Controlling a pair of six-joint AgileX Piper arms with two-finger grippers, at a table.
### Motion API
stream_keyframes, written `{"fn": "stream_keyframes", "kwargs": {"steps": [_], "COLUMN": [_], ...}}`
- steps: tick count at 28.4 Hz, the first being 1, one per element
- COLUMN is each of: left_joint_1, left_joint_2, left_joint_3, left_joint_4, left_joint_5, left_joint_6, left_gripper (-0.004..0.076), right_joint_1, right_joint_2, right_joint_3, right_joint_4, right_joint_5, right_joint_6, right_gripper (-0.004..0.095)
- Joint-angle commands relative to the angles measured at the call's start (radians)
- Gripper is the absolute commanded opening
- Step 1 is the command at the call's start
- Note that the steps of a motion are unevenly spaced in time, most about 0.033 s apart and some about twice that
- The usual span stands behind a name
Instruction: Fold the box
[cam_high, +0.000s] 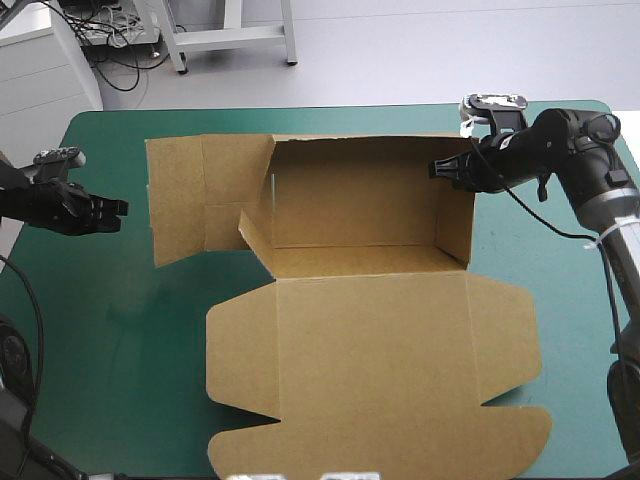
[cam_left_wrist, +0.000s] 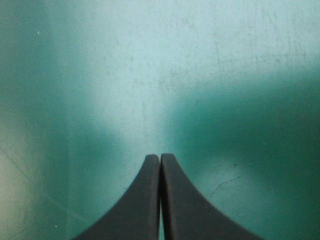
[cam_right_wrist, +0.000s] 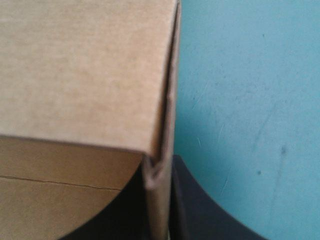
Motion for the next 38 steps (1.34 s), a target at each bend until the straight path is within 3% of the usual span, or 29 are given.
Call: {"fn": "stream_keyframes", "kwargs": {"steps": [1,5,11,20,33,35,37,38], "left_joint_1": [0.003,0.003,0.003,0.003,0.003,0.003,0.003,0.003], "left_joint_2": [-0.041,-0.041,-0.041,-0.041,-0.041,-0.041,-0.041,-0.041], "left_joint_3": [-0.023,-0.023,-0.023,-0.023,-0.023,-0.023,-0.023,-0.023], "left_joint_4": [-0.047,-0.040,-0.040,-0.062,-0.084,-0.082,-0.082,-0.084], "left_joint_5": [-0.014,-0.020,-0.005,0.002,0.000,-0.002,-0.002,-0.002], "left_joint_6": [-0.010,-0.010,-0.010,-0.010,-0.010,-0.010,-0.010,-0.010], "left_gripper": [-0.0032,-0.0032,-0.0032,-0.0032,-0.0032,-0.0032,-0.0032,-0.0032], "right_joint_1": [0.001,0.021,0.082,0.081,0.081,0.081,0.081,0.081], "right_joint_2": [-0.044,-0.053,-0.032,0.088,0.179,0.179,0.179,0.179], "right_joint_3": [-0.058,-0.028,-0.008,-0.010,-0.014,-0.017,-0.017,-0.017], "right_joint_4": [0.038,0.043,-0.089,-0.112,-0.112,-0.112,-0.112,-0.110], "right_joint_5": [0.129,0.175,0.175,0.175,0.074,0.074,0.076,0.077], "right_joint_6": [0.027,0.027,0.072,0.095,0.079,0.065,0.055,0.056], "right_gripper": [-0.0008,-0.0008,-0.0008,-0.0008,-0.0004,0.0024,0.0127,0.0255]}}
